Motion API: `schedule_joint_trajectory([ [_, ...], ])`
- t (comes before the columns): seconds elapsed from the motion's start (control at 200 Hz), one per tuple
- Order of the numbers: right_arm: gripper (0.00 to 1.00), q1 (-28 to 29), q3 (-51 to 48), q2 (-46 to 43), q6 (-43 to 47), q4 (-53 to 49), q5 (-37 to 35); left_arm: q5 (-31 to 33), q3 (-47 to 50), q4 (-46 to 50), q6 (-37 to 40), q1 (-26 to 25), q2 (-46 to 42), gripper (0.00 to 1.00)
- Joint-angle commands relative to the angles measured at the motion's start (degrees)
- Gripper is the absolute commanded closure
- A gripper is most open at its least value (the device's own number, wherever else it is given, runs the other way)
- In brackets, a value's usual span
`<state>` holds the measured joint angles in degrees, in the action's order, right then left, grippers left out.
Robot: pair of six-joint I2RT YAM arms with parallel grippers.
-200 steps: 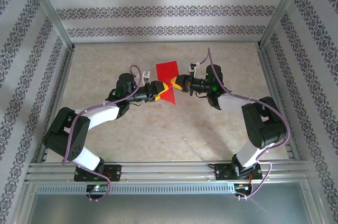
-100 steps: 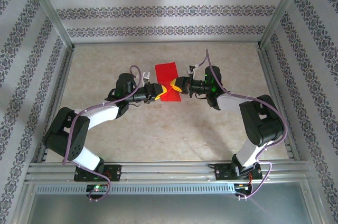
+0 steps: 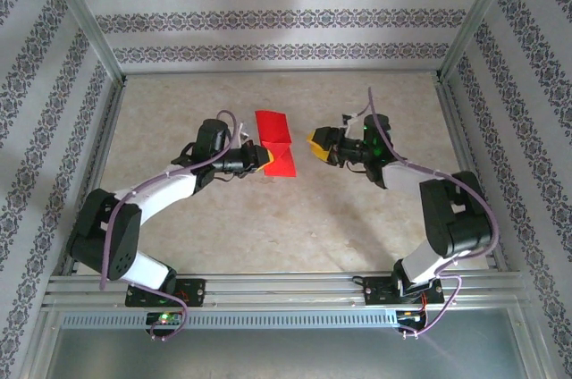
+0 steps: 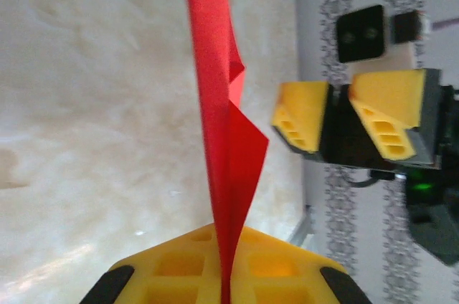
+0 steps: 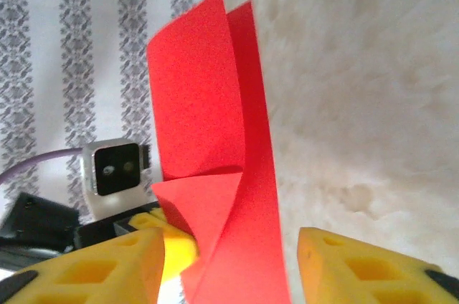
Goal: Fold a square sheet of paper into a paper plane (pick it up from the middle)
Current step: Turn over the paper at the center of the table.
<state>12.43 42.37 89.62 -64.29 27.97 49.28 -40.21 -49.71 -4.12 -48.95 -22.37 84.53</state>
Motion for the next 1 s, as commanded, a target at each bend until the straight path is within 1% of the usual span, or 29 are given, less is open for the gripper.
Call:
schedule_joint_trajectory([
  [0.0,0.42,-1.88,-0.34,-5.71,12.10,-14.25,-8.19,14.21,-8.40,29.01,19.47,0.26,-2.76,0.91],
  [0.06,0.39,-1.98,0.69,-8.19,17.11,-21.36,-12.87,23.33,-12.91,39.13,24.86,-0.26,-2.00,0.91],
  [0.1,0.35,-1.89,1.16,-9.81,19.61,-25.31,-16.18,29.90,-16.00,44.99,27.28,-0.92,-0.96,0.91],
  [0.165,0.28,-1.89,1.74,-12.54,22.95,-30.79,-22.84,39.83,-20.81,52.87,29.90,-2.57,1.47,0.91],
  [0.23,0.21,-1.84,1.97,-15.22,25.12,-34.84,-28.76,48.99,-25.11,59.15,30.89,-4.53,4.59,0.91],
  [0.35,0.12,-1.60,0.99,-19.43,26.73,-37.60,-36.13,61.76,-31.50,67.39,30.73,-8.57,11.24,0.91],
  [0.455,0.11,-1.35,0.11,-21.60,26.98,-38.68,-39.20,69.24,-36.05,72.40,28.24,-11.69,17.67,0.91],
  [0.54,0.11,-1.27,-0.56,-22.29,26.61,-38.99,-40.14,71.92,-39.08,74.39,25.71,-13.48,22.79,0.91],
  [0.625,0.11,-1.28,-0.96,-22.38,26.11,-39.19,-40.53,71.70,-41.84,75.34,22.53,-15.15,27.82,0.92],
  [0.774,0.11,-1.31,-1.39,-21.97,25.10,-39.02,-40.60,66.26,-46.18,73.31,19.11,-18.41,35.71,0.88],
  [0.864,0.12,-1.36,-1.75,-21.52,24.33,-38.84,-40.26,62.89,-48.63,72.32,17.56,-19.58,38.62,0.85],
  [0.994,0.12,-1.46,-1.95,-20.64,23.61,-38.51,-39.66,56.71,-48.92,68.83,17.67,-19.82,38.73,0.73],
])
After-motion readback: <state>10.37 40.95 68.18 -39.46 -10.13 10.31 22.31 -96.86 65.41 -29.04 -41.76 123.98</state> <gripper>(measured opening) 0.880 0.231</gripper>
